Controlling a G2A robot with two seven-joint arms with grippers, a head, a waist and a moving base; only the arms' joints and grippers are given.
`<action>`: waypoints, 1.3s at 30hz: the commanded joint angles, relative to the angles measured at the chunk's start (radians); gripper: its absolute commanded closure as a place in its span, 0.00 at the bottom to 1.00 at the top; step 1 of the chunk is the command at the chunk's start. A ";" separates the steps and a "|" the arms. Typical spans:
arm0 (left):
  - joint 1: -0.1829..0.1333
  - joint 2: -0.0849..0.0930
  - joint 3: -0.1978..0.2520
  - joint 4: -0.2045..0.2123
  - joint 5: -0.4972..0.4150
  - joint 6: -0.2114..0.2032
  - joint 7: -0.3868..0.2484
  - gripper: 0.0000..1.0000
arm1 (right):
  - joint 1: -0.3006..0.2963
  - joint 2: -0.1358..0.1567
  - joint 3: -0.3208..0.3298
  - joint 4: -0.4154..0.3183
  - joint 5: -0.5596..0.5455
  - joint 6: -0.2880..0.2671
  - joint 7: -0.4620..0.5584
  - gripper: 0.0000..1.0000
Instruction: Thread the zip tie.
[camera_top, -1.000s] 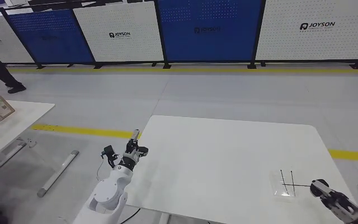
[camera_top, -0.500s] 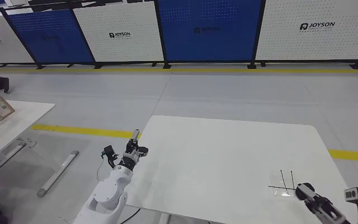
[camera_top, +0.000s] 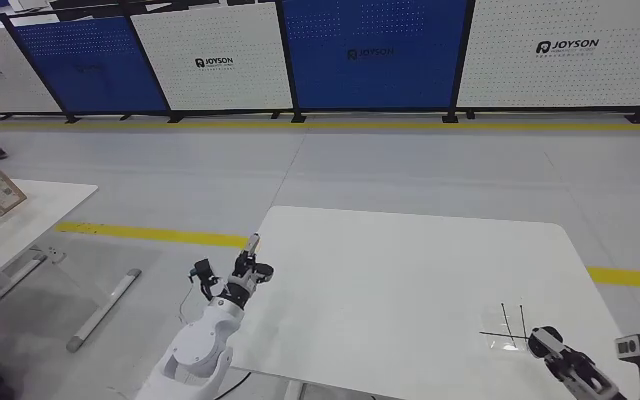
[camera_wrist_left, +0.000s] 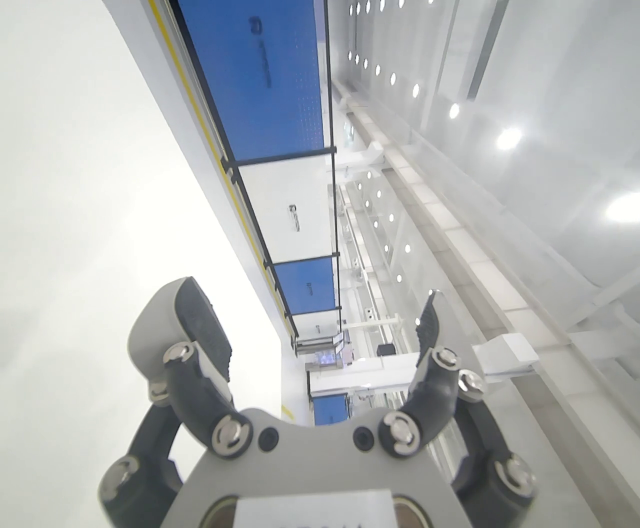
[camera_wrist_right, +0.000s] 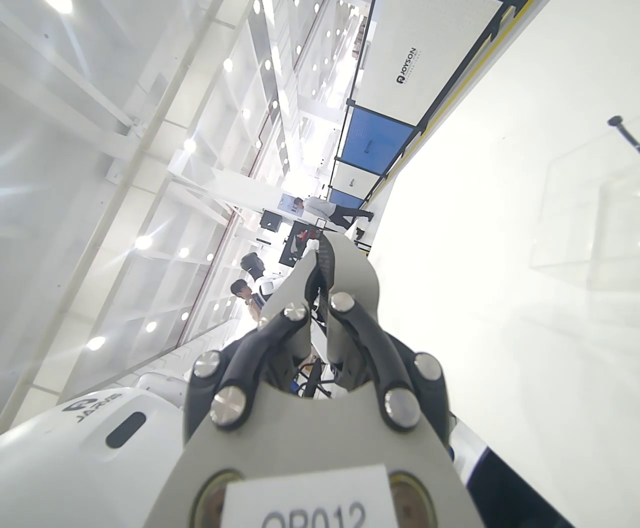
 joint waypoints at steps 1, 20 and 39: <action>0.003 0.003 0.017 -0.003 -0.008 0.020 -0.114 0.00 | 0.000 0.000 0.000 0.000 0.000 0.000 0.000 1.00; -0.036 0.008 0.078 0.046 -0.086 0.041 -0.386 0.00 | 0.013 -0.005 -0.033 -0.014 0.004 0.000 -0.023 1.00; -0.073 0.010 0.222 0.044 -0.030 -0.004 -0.564 0.00 | 0.090 -0.049 -0.284 -0.042 -0.180 0.000 -0.250 1.00</action>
